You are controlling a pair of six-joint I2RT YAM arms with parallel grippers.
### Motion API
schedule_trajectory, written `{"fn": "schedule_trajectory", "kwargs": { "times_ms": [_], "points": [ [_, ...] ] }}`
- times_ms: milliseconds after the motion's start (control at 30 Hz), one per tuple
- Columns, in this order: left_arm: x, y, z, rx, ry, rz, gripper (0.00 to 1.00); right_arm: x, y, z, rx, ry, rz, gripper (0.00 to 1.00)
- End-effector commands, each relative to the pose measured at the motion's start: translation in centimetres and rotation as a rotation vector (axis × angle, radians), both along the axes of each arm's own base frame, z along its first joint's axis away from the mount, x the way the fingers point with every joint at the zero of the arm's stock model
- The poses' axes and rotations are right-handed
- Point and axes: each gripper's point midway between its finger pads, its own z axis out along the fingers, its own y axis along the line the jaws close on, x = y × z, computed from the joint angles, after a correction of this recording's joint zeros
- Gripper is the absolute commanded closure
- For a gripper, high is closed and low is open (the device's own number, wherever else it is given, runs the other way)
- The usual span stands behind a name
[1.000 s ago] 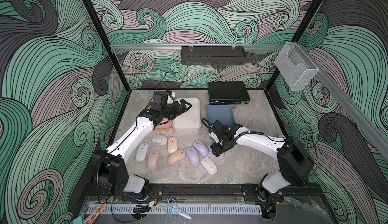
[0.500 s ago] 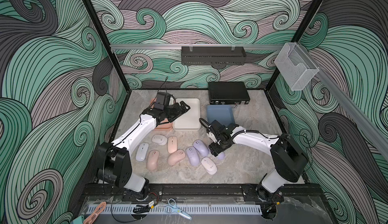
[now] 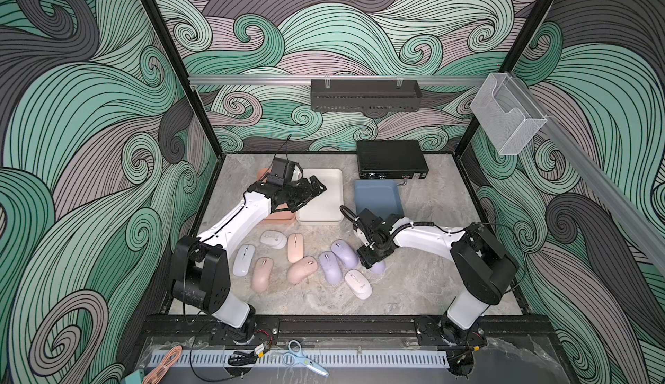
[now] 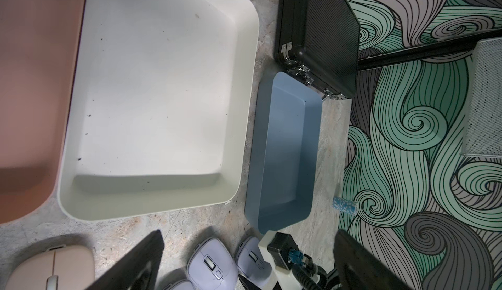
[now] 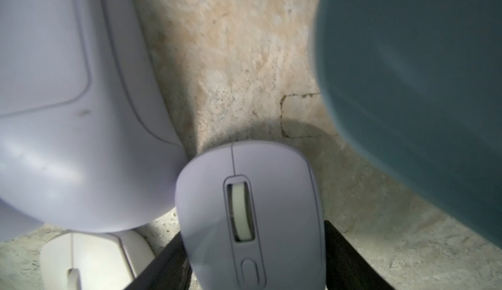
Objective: Place the mice by color into the storage box
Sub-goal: Pick up the mouse from the center of the board.
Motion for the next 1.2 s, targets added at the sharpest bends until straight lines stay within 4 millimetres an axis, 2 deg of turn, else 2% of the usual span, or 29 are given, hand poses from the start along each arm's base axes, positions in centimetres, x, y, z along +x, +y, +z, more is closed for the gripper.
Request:
{"fn": "schedule_trajectory", "kwargs": {
  "times_ms": [0, 200, 333, 467, 700, 900, 1167],
  "points": [
    [0.1, -0.3, -0.1, -0.010, 0.031, -0.021, 0.04, -0.5, -0.7, -0.7, -0.022, -0.002, -0.022, 0.35],
    [0.0, -0.6, -0.9, -0.001, 0.077, -0.039, 0.04, -0.8, -0.4, -0.7, -0.009, -0.002, -0.030, 0.40],
    [0.0, -0.8, -0.7, -0.008, 0.081, -0.052, 0.04, -0.9, -0.3, -0.2, 0.007, -0.023, -0.032, 0.43],
    [0.0, -0.5, -0.7, -0.010, 0.091, -0.044, 0.05, -0.6, 0.1, 0.7, 0.020, -0.086, -0.032, 0.44],
    [0.4, 0.6, 0.0, -0.029, 0.090, -0.008, 0.05, -0.9, -0.5, 2.6, 0.007, -0.136, -0.049, 0.47],
    [0.5, 1.4, 0.7, -0.031, 0.078, 0.019, 0.05, -0.3, -1.1, 6.0, 0.021, -0.213, -0.097, 0.47],
    [0.3, 2.5, 1.5, 0.018, 0.060, 0.035, 0.06, 2.0, -2.8, 11.1, -0.001, -0.369, -0.189, 0.47]
  ]
}}
